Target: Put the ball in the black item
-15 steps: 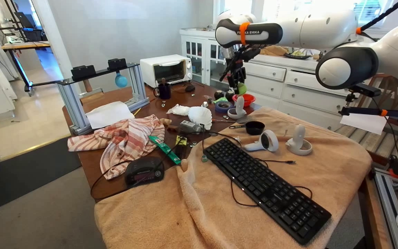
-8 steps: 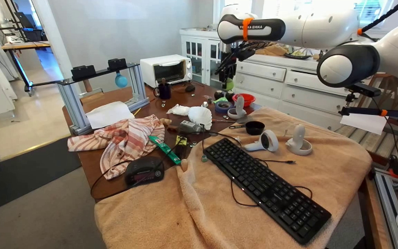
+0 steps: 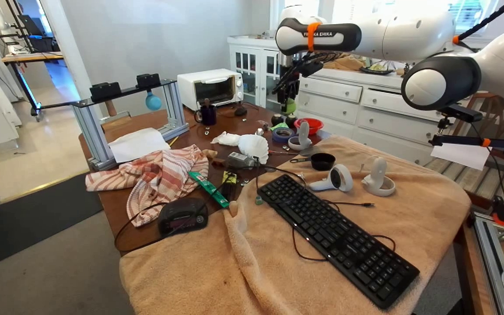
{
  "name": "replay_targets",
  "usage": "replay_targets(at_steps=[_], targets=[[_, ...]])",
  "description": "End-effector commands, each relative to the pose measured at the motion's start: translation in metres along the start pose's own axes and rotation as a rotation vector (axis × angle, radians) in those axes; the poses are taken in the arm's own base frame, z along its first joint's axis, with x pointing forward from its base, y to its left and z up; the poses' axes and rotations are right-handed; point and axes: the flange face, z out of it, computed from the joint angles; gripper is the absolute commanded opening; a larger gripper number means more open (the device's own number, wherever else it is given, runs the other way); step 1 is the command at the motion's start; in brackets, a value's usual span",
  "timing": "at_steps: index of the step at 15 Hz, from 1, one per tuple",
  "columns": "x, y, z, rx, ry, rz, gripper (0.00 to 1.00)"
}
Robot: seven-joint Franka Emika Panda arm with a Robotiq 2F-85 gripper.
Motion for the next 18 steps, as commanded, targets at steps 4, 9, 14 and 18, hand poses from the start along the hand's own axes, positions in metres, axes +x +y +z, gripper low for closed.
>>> replay_targets(at_steps=[4, 9, 14, 18], targets=[[-0.020, 0.059, -0.009, 0.061, 0.064, 0.091, 0.42], [-0.056, 0.087, -0.010, 0.059, -0.109, 0.203, 0.42], [-0.088, 0.102, -0.023, 0.061, -0.260, 0.272, 0.42], [-0.096, 0.107, -0.041, 0.058, -0.263, 0.279, 0.42]])
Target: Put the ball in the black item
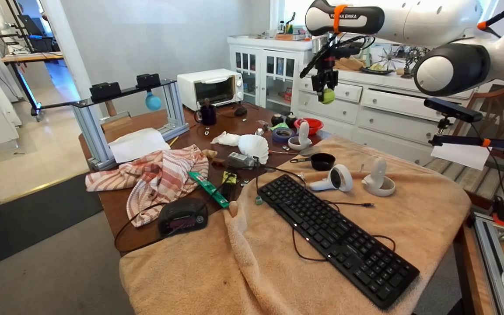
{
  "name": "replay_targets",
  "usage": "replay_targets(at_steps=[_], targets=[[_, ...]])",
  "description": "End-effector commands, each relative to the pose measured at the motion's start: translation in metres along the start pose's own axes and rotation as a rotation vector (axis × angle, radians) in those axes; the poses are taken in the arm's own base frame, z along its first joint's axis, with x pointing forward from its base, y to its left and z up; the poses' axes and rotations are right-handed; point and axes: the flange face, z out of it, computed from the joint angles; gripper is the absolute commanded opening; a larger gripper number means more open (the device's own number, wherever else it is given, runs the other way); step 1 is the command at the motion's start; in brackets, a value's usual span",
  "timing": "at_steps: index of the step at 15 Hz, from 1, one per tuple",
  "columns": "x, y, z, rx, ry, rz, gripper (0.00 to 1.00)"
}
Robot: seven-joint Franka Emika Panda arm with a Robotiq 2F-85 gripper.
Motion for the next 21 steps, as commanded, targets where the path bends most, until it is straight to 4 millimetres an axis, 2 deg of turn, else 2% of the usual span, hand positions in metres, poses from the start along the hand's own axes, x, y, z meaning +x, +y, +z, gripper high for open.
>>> replay_targets(at_steps=[1, 7, 10, 11, 14, 20, 21], targets=[[-0.012, 0.002, -0.016, -0.020, -0.025, 0.016, 0.42], [-0.020, 0.002, -0.044, -0.008, 0.030, 0.107, 0.42], [-0.024, 0.008, -0.061, -0.012, 0.080, 0.140, 0.42], [-0.020, 0.005, -0.052, -0.018, 0.059, 0.113, 0.67], [-0.024, 0.007, -0.061, -0.019, 0.074, 0.126, 0.67], [-0.024, 0.007, -0.061, -0.019, 0.074, 0.128, 0.67], [-0.024, 0.007, -0.061, -0.019, 0.074, 0.128, 0.42]])
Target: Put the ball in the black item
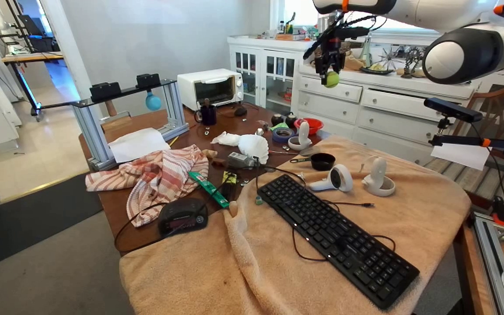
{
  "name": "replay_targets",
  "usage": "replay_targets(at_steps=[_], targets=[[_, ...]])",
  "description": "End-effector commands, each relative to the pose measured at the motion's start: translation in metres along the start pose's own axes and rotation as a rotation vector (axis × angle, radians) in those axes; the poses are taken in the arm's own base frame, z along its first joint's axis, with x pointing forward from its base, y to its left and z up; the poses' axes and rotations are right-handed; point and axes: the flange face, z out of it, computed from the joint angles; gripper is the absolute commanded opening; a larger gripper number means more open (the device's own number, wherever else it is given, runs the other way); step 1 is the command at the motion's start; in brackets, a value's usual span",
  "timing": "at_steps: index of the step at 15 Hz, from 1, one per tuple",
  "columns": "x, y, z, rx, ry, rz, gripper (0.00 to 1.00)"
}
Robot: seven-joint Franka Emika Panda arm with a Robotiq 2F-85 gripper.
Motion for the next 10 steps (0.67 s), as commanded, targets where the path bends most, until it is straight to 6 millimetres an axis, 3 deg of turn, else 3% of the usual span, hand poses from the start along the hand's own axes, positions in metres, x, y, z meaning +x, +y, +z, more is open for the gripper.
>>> replay_targets(at_steps=[1, 5, 10], targets=[[-0.003, 0.003, -0.001, 0.002, -0.011, -0.006, 0.42], [-0.010, 0.014, -0.019, 0.101, 0.034, -0.133, 0.42], [-0.030, 0.035, -0.031, 0.227, 0.006, -0.153, 0.42]])
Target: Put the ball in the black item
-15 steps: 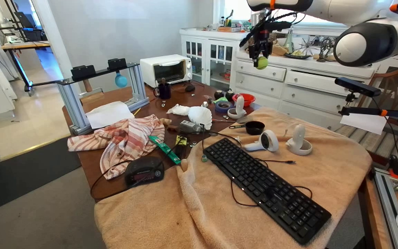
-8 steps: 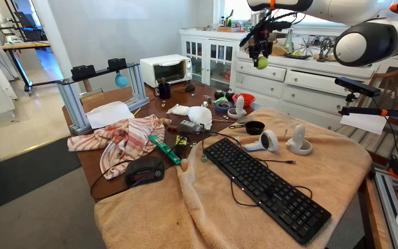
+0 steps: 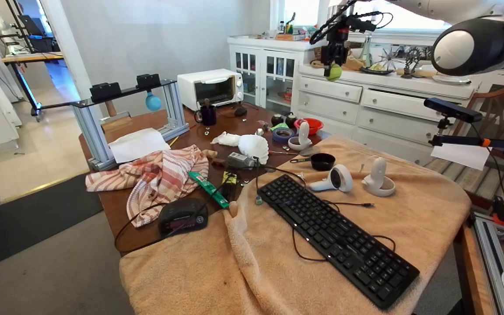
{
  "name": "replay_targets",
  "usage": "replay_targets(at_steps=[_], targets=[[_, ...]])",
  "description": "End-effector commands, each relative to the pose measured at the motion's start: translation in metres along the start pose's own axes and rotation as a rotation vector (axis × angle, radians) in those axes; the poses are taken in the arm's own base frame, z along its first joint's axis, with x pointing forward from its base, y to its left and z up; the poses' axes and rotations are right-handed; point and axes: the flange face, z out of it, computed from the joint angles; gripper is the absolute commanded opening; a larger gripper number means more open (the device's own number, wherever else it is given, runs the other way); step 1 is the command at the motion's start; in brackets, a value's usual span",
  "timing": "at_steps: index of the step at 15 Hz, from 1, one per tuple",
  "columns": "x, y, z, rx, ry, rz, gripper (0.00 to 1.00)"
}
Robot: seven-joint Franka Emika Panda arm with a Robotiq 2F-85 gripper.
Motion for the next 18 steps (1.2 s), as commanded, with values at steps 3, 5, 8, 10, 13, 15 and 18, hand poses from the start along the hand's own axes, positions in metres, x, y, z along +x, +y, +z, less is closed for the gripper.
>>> replay_targets(at_steps=[3, 5, 8, 10, 13, 15, 18], targets=[[-0.027, 0.024, -0.027, 0.088, -0.010, 0.041, 0.42], [-0.033, 0.036, -0.038, 0.101, 0.027, 0.075, 0.42], [-0.044, 0.038, -0.039, 0.089, -0.036, 0.050, 0.42], [-0.049, 0.039, -0.047, 0.070, -0.034, 0.056, 0.42], [-0.044, 0.041, -0.046, 0.067, -0.003, 0.064, 0.67], [-0.045, 0.040, -0.050, 0.065, 0.003, 0.063, 0.67], [-0.045, 0.040, -0.051, 0.065, 0.004, 0.063, 0.67]])
